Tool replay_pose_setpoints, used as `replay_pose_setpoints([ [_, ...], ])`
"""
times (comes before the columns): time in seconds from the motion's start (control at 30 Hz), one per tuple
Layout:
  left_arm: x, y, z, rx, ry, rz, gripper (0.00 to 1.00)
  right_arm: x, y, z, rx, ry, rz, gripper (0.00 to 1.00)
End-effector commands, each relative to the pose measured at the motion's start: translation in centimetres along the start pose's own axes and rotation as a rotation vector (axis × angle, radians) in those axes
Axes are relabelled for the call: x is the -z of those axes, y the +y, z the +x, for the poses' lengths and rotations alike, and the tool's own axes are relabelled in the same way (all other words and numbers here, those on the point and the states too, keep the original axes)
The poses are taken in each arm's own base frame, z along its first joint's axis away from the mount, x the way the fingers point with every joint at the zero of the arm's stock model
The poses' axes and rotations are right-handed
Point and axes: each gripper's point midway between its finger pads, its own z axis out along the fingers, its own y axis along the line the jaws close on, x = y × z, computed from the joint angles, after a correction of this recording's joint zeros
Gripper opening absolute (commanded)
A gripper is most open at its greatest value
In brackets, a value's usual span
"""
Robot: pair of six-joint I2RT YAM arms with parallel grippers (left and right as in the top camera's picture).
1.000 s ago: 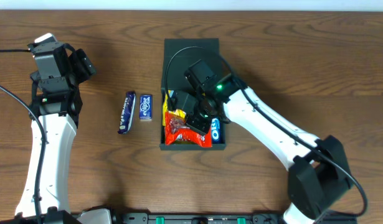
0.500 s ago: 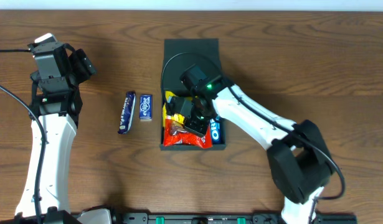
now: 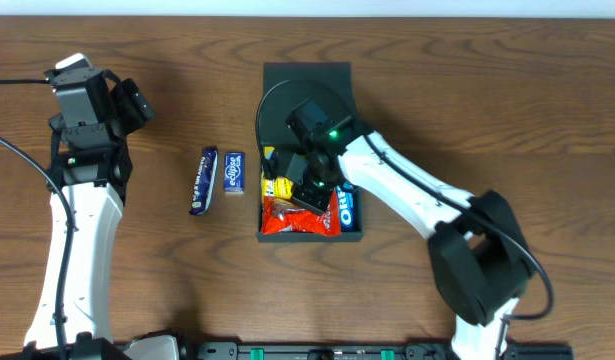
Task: Pack container
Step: 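Push the red bag down into the box with the right gripper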
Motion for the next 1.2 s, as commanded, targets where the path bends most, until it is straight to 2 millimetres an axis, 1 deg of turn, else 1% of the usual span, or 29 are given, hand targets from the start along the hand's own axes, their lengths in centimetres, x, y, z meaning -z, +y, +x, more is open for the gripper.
replay_pose_setpoints([
  [0.0,0.4,0.1,-0.8,0.001,-0.019,0.005,0.95,4.8,0.7,-2.9,0.049,-0.127,0.057,0.01],
  [0.07,0.4,0.1,-0.8,0.001,-0.019,0.005,0.95,5.8,1.2,-3.1,0.059,-0.147,0.061,0.01],
  [0.13,0.4,0.1,-0.8,0.001,-0.02,0.005,0.95,6.2,2.3,-2.8,0.094,-0.148,0.019,0.01],
  [0.27,0.4,0.1,-0.8,0.002,-0.02,0.005,0.95,6.1,4.2,-0.9,0.126,-0.085,-0.073,0.01],
  [0.4,0.4,0.0,-0.9,0.002,-0.023,0.006,0.95,5.5,5.0,0.2,0.125,-0.049,-0.109,0.01],
  [0.57,0.4,0.0,-0.9,0.002,-0.023,0.006,0.95,4.2,5.1,1.2,0.114,-0.024,-0.125,0.01],
  [0.77,0.4,0.0,-0.9,0.002,-0.023,0.006,0.95,2.5,4.7,1.6,0.104,-0.005,-0.137,0.01],
  [0.93,0.4,0.0,-0.8,0.002,-0.023,0.006,0.95,-0.5,4.1,2.3,0.089,0.036,-0.163,0.01],
  [1.03,0.4,0.0,-0.8,0.002,-0.023,0.006,0.95,-2.5,3.3,2.8,0.07,0.068,-0.168,0.02],
  [1.1,0.4,0.0,-0.8,0.002,-0.023,0.006,0.95,-3.5,2.5,3.1,0.059,0.086,-0.146,0.01],
  [1.17,0.4,0.0,-0.8,0.002,-0.023,0.006,0.95,-3.8,2.2,2.8,0.064,0.077,-0.138,0.01],
])
